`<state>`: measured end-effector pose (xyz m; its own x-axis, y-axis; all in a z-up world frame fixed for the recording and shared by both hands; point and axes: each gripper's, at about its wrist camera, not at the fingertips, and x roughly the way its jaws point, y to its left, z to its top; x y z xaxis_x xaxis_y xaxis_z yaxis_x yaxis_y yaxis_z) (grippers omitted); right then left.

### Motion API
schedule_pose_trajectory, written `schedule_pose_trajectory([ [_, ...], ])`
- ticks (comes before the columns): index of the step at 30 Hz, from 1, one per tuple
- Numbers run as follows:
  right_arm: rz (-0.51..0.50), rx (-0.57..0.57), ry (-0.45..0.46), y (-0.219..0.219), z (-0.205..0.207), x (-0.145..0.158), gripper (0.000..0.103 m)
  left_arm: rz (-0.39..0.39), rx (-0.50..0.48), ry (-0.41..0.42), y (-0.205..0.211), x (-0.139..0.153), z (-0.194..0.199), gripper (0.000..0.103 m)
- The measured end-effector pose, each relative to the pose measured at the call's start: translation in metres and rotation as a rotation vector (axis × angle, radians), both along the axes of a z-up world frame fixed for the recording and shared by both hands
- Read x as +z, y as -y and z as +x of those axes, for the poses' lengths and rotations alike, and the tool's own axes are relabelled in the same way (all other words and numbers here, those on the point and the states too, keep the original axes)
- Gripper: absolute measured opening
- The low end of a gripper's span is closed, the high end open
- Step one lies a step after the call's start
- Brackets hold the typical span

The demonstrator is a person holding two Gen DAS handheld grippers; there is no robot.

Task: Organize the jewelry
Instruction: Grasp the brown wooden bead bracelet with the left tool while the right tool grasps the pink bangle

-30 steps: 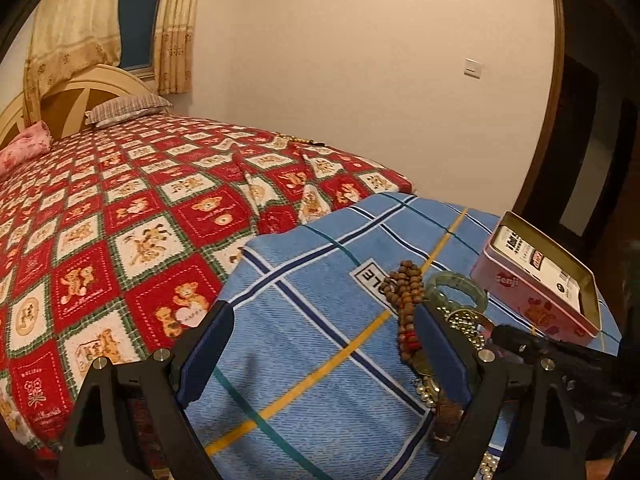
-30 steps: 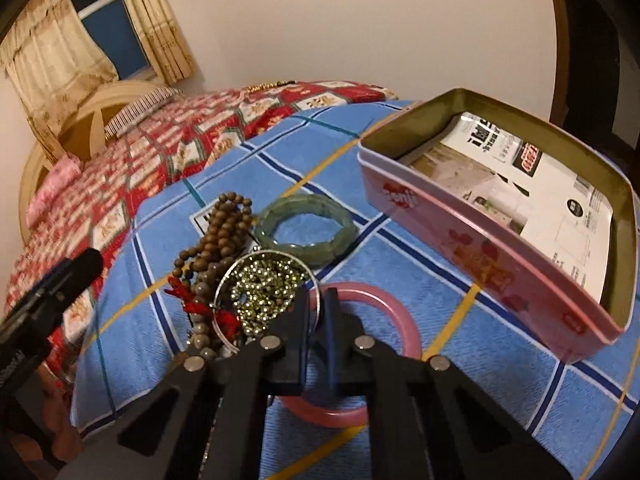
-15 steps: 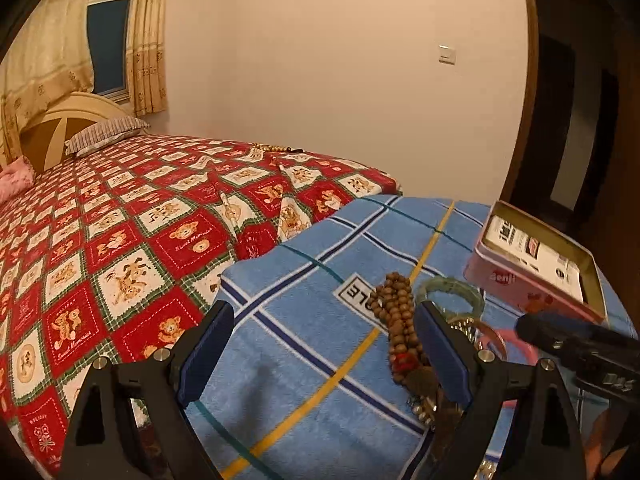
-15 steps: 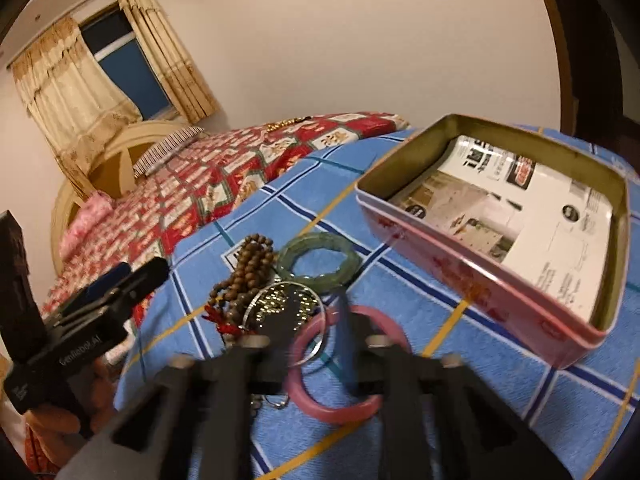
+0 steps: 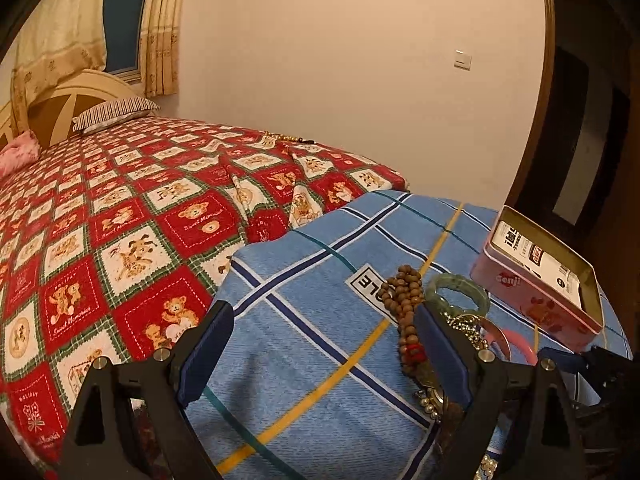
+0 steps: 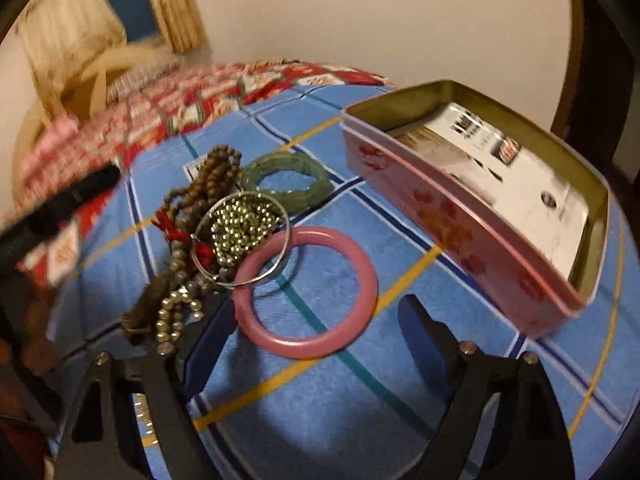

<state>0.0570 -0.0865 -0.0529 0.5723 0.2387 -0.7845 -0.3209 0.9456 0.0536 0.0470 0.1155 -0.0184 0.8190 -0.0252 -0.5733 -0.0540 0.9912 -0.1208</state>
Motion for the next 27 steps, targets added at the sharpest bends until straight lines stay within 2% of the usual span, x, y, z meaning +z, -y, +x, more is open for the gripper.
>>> schedule_pose_trajectory([
  [2, -0.053, 0.038, -0.006, -0.010, 0.004, -0.003, 0.094, 0.005, -0.003, -0.009, 0.001, -0.001, 0.001, 0.091],
  [3, -0.080, 0.048, -0.006, -0.014, 0.006, -0.005, 0.094, 0.008, -0.003, -0.008, 0.001, -0.001, 0.001, 0.091],
  [6, -0.090, 0.050, 0.007, -0.013, 0.005, -0.004, 0.083, 0.018, -0.015, -0.006, 0.003, 0.000, 0.001, 0.091],
  [11, -0.057, 0.027, 0.013, 0.002, -0.003, -0.002, 0.083, 0.053, -0.052, 0.011, 0.012, 0.004, 0.006, 0.091],
  [14, 0.034, -0.011, 0.015, 0.022, -0.010, 0.002, 0.083, 0.064, -0.088, -0.005, 0.020, 0.005, 0.019, 0.091],
  [18, 0.205, -0.079, 0.036, 0.058, -0.018, 0.010, 0.083, 0.020, -0.127, -0.083, 0.031, -0.005, 0.046, 0.091],
  [22, 0.288, -0.119, 0.077, 0.070, -0.023, 0.017, 0.083, -0.013, -0.170, -0.168, 0.044, -0.020, 0.066, 0.090],
  [23, 0.290, -0.122, 0.085, 0.070, -0.024, 0.018, 0.083, -0.021, -0.180, -0.184, 0.047, -0.023, 0.069, 0.078],
  [24, 0.288, -0.122, 0.090, 0.069, -0.024, 0.019, 0.083, -0.026, -0.189, -0.201, 0.049, -0.026, 0.071, 0.051],
  [25, 0.282, -0.119, 0.094, 0.067, -0.024, 0.020, 0.083, -0.033, -0.209, -0.231, 0.052, -0.030, 0.075, 0.036],
  [26, 0.279, -0.117, 0.097, 0.066, -0.024, 0.019, 0.083, -0.047, -0.230, -0.252, 0.053, -0.033, 0.076, 0.027],
  [27, 0.276, -0.114, 0.101, 0.065, -0.024, 0.020, 0.083, -0.058, -0.241, -0.261, 0.054, -0.035, 0.078, 0.027],
])
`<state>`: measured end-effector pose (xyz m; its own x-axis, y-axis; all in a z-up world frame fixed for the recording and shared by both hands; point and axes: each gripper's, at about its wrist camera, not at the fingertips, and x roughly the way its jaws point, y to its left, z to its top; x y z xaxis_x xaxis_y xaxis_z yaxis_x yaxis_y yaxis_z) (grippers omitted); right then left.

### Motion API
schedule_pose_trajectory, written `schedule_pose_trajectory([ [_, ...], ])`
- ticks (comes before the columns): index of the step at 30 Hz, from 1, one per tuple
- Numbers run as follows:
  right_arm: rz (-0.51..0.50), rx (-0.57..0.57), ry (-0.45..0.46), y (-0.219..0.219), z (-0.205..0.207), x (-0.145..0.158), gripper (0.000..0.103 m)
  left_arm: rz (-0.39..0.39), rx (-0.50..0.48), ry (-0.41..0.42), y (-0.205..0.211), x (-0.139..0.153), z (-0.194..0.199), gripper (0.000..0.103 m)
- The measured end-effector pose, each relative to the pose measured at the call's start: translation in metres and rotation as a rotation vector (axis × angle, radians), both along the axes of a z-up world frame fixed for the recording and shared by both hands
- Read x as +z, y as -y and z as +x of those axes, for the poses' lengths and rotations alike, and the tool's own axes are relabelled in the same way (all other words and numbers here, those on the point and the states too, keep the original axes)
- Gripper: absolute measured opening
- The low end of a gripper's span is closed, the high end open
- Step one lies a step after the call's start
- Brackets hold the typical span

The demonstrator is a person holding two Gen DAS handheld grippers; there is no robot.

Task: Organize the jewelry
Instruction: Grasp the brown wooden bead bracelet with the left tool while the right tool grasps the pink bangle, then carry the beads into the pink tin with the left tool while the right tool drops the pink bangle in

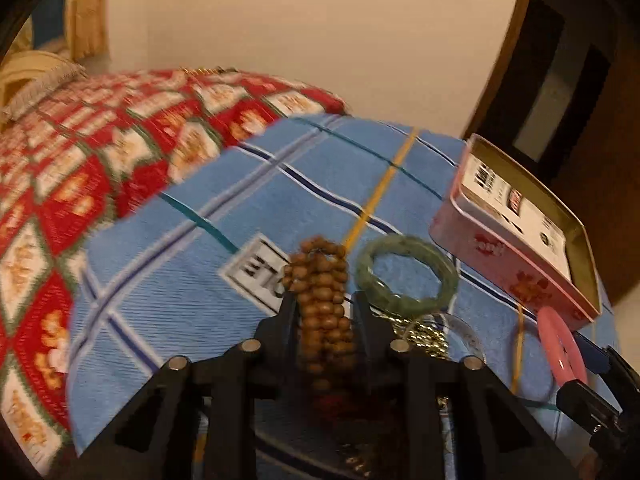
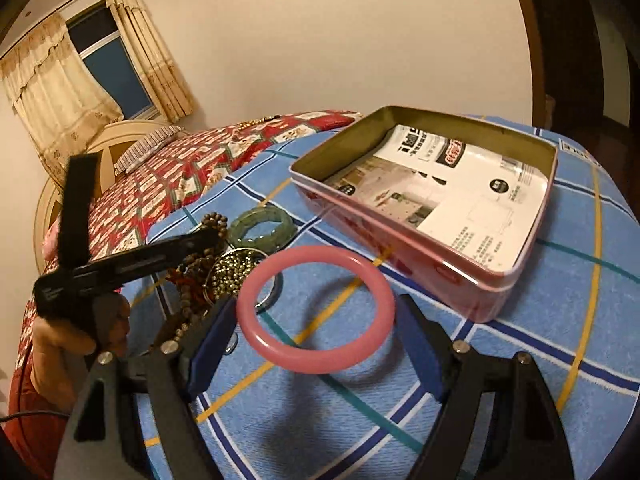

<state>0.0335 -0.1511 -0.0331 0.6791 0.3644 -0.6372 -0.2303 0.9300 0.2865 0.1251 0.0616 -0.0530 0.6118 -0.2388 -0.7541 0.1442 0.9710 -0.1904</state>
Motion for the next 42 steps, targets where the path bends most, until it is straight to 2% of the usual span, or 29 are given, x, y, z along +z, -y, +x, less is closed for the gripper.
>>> schedule_pose_trajectory([
  [3, -0.005, 0.002, 0.017, -0.003, 0.000, 0.002, 0.083, -0.022, -0.009, 0.016, 0.000, 0.002, -0.003, 0.023],
  [8, -0.002, -0.013, 0.044, 0.001, -0.003, 0.005, 0.083, -0.156, -0.008, 0.212, -0.017, 0.030, -0.034, 0.022],
  [12, -0.008, -0.037, 0.088, 0.003, -0.007, 0.010, 0.083, -0.284, -0.007, 0.330, -0.034, 0.052, -0.059, 0.021],
  [16, -0.016, -0.077, 0.169, 0.007, -0.016, 0.022, 0.083, -0.318, 0.001, 0.419, -0.037, 0.076, -0.073, 0.021],
  [19, -0.022, -0.125, 0.228, 0.012, -0.023, 0.030, 0.083, -0.310, -0.039, 0.453, -0.025, 0.089, -0.076, 0.021],
  [24, -0.048, -0.234, 0.261, 0.025, -0.023, 0.040, 0.083, -0.314, -0.133, 0.448, 0.011, 0.095, -0.068, 0.022],
  [28, -0.109, -0.290, 0.272, 0.040, -0.005, 0.054, 0.083, -0.322, -0.185, 0.428, 0.050, 0.096, -0.044, 0.022],
  [31, -0.156, -0.325, 0.273, 0.051, 0.020, 0.057, 0.083, -0.313, -0.192, 0.399, 0.077, 0.090, -0.023, 0.022],
  [34, -0.189, -0.368, 0.253, 0.058, 0.044, 0.048, 0.083, -0.288, -0.194, 0.359, 0.101, 0.080, -0.001, 0.022],
  [42, -0.275, -0.359, 0.201, 0.057, 0.063, 0.031, 0.083, -0.193, -0.183, 0.236, 0.140, 0.052, 0.034, 0.022],
])
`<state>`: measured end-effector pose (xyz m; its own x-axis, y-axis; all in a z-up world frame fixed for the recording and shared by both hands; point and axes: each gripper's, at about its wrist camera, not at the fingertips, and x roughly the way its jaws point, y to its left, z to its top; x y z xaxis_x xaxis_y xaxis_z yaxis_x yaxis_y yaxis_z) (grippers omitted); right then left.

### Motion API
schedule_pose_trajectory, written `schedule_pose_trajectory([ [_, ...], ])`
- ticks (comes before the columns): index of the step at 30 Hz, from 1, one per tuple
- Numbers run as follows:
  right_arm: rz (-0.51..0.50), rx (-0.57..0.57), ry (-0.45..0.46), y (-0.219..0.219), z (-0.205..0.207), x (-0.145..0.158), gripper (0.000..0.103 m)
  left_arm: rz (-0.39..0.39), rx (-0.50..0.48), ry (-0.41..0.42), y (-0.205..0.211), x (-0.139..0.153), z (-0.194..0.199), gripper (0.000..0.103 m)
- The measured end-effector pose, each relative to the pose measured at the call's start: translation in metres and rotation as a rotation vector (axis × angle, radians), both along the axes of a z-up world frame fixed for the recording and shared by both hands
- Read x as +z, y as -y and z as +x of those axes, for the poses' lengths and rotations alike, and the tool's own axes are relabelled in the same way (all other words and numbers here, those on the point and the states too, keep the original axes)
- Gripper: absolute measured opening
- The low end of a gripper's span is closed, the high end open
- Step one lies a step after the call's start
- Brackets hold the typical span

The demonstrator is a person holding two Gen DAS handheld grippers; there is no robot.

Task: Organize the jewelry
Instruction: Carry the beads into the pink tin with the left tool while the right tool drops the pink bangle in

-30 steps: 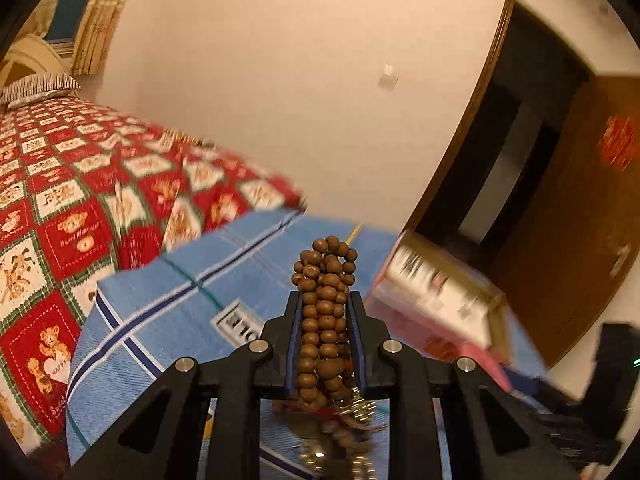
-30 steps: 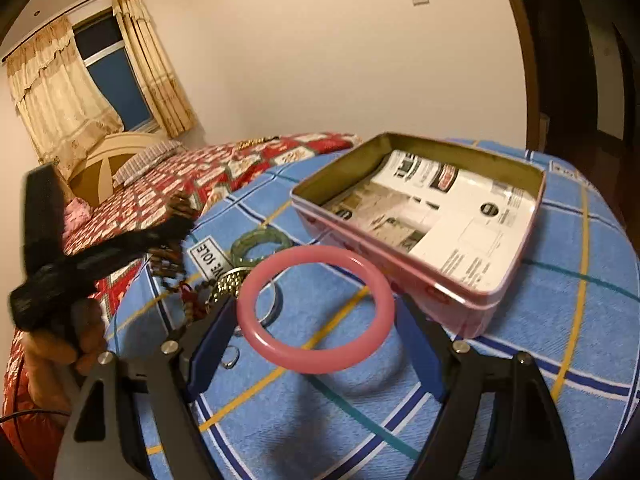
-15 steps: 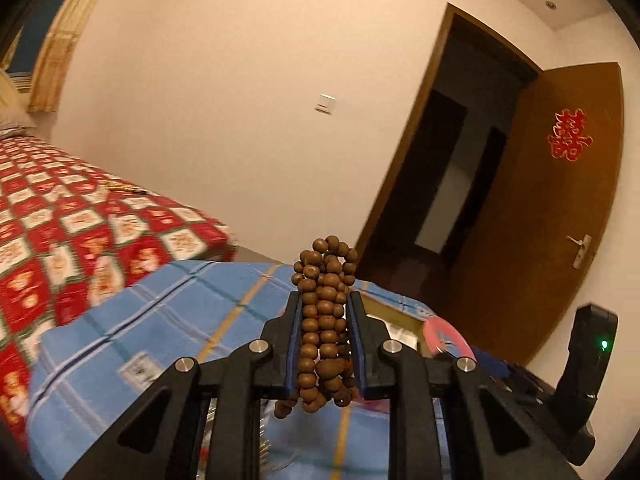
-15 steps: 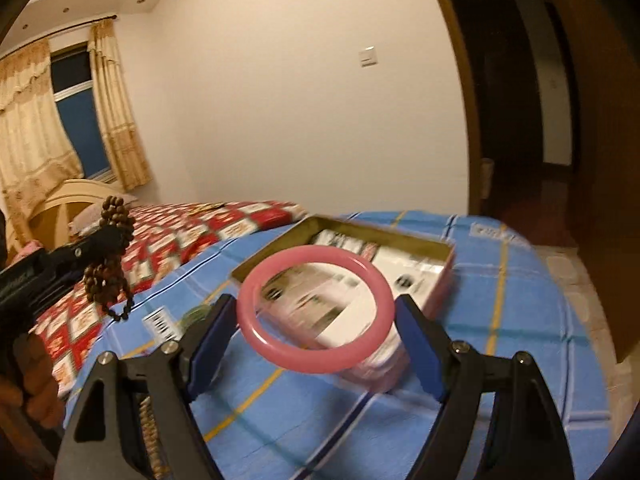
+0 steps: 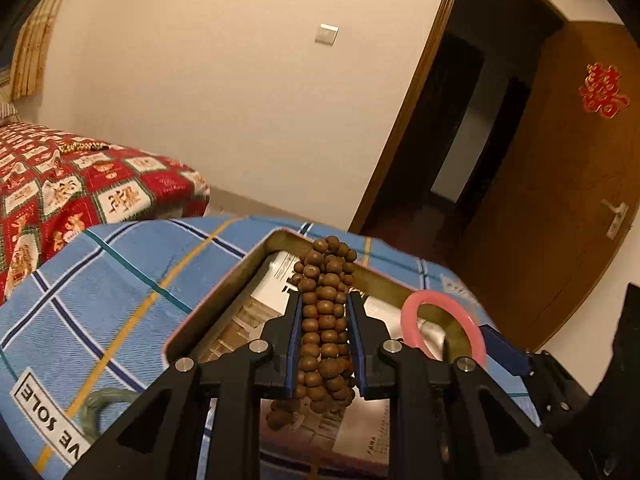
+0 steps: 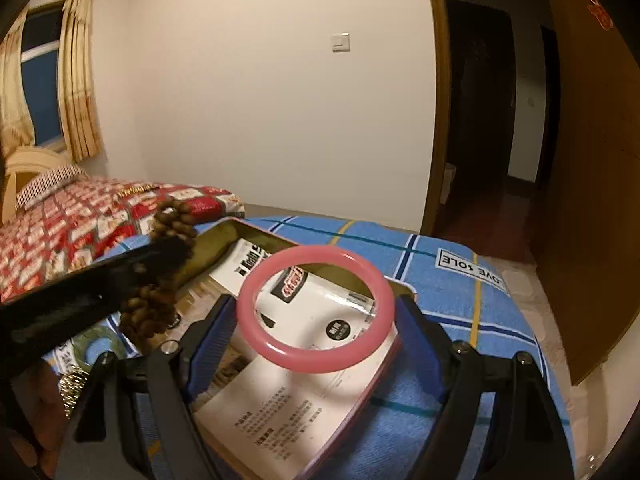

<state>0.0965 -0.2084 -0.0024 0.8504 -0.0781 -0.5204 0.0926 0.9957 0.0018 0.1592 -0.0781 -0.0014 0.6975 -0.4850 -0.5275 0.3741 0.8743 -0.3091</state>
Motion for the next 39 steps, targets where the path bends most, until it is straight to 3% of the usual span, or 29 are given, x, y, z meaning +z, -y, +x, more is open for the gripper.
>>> schedule_pose_trajectory([
  [6, 0.048, 0.016, -0.040, 0.008, 0.004, -0.004, 0.083, 0.008, 0.019, -0.084, 0.001, -0.020, 0.017, 0.022],
  [17, 0.036, 0.044, -0.079, 0.006, 0.013, -0.009, 0.083, 0.064, 0.052, -0.064, -0.001, -0.022, 0.021, 0.022],
  [19, 0.032, 0.044, -0.080, 0.005, 0.014, -0.009, 0.084, 0.059, 0.048, -0.067, 0.000, -0.021, 0.020, 0.026],
  [21, 0.035, 0.044, -0.077, 0.004, 0.014, -0.009, 0.089, 0.038, 0.044, -0.072, -0.001, -0.020, 0.018, 0.057],
  [23, 0.039, 0.046, -0.070, 0.004, 0.013, -0.008, 0.093, 0.018, 0.053, -0.053, -0.003, -0.017, 0.014, 0.069],
  [27, 0.056, 0.005, -0.028, 0.011, 0.005, -0.004, 0.094, -0.005, 0.075, -0.008, -0.009, -0.009, 0.008, 0.070],
  [31, 0.102, -0.113, 0.043, 0.032, -0.004, 0.002, 0.095, -0.028, 0.135, 0.029, -0.020, -0.001, -0.001, 0.070],
  [39, 0.205, -0.232, 0.068, 0.061, -0.007, 0.001, 0.096, 0.094, 0.186, 0.093, -0.015, -0.003, -0.032, 0.070],
])
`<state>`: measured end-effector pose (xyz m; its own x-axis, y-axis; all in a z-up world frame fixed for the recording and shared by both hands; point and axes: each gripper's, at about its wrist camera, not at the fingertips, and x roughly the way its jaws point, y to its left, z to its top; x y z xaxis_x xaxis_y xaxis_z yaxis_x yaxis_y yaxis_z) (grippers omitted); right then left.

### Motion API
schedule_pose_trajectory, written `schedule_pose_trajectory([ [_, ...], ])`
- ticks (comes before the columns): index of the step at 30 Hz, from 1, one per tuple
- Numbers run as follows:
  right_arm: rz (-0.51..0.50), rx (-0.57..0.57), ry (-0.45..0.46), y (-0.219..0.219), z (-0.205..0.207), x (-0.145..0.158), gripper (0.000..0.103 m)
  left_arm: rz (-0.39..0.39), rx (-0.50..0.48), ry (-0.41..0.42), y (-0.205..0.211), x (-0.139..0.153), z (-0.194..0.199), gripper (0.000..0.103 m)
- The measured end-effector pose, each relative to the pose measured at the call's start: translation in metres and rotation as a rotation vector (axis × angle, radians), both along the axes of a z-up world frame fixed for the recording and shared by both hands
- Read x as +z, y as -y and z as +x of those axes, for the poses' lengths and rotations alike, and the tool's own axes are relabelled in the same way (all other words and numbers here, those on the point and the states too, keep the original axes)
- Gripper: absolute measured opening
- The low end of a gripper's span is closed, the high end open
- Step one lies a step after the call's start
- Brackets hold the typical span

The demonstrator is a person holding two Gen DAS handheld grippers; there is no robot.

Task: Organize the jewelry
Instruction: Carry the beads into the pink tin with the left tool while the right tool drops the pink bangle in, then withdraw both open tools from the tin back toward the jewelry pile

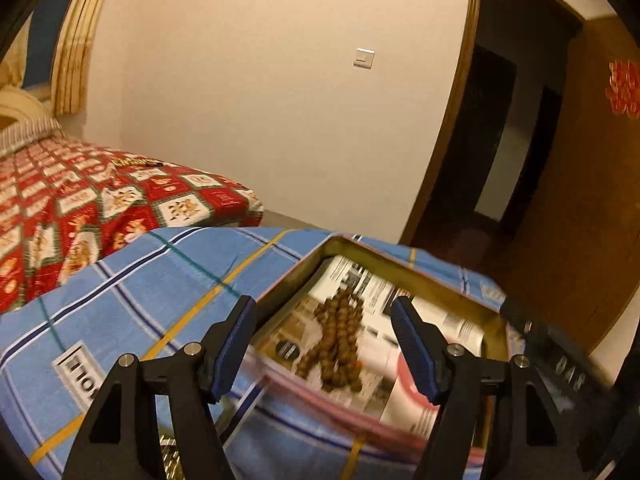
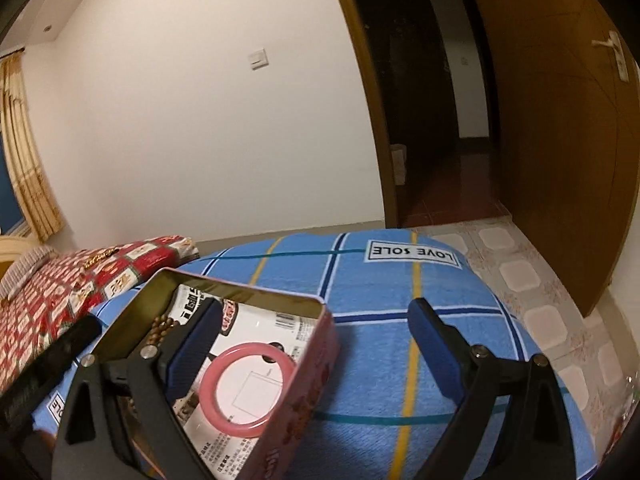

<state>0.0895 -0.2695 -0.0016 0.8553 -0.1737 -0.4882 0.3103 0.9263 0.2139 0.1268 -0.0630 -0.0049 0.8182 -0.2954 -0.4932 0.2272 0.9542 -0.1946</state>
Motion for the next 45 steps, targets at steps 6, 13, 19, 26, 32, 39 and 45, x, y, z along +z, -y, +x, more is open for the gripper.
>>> schedule_pose_trajectory([
  [6, -0.054, 0.016, 0.033, -0.007, -0.004, 0.003, 0.096, 0.081, 0.004, 0.025, 0.005, -0.005, -0.017, 0.070],
  [13, -0.131, 0.017, 0.093, -0.022, -0.016, 0.010, 0.097, 0.096, 0.022, 0.037, 0.000, -0.006, -0.032, 0.070],
  [19, -0.153, -0.002, 0.101, -0.024, -0.024, 0.012, 0.097, 0.135, 0.019, 0.069, 0.004, -0.004, -0.047, 0.070],
  [26, -0.169, 0.012, 0.084, -0.035, -0.034, 0.010, 0.097, 0.164, 0.014, 0.089, 0.006, -0.003, -0.058, 0.070],
  [32, -0.205, 0.048, 0.081, -0.051, -0.042, 0.010, 0.097, 0.171, 0.009, 0.103, 0.005, -0.002, -0.068, 0.070],
  [39, -0.168, 0.085, 0.080, -0.058, -0.053, 0.008, 0.097, 0.167, 0.002, 0.114, -0.003, -0.002, -0.082, 0.070],
  [45, -0.157, 0.133, 0.079, -0.069, -0.063, 0.007, 0.097, 0.152, 0.006, 0.085, -0.020, -0.004, -0.095, 0.070],
])
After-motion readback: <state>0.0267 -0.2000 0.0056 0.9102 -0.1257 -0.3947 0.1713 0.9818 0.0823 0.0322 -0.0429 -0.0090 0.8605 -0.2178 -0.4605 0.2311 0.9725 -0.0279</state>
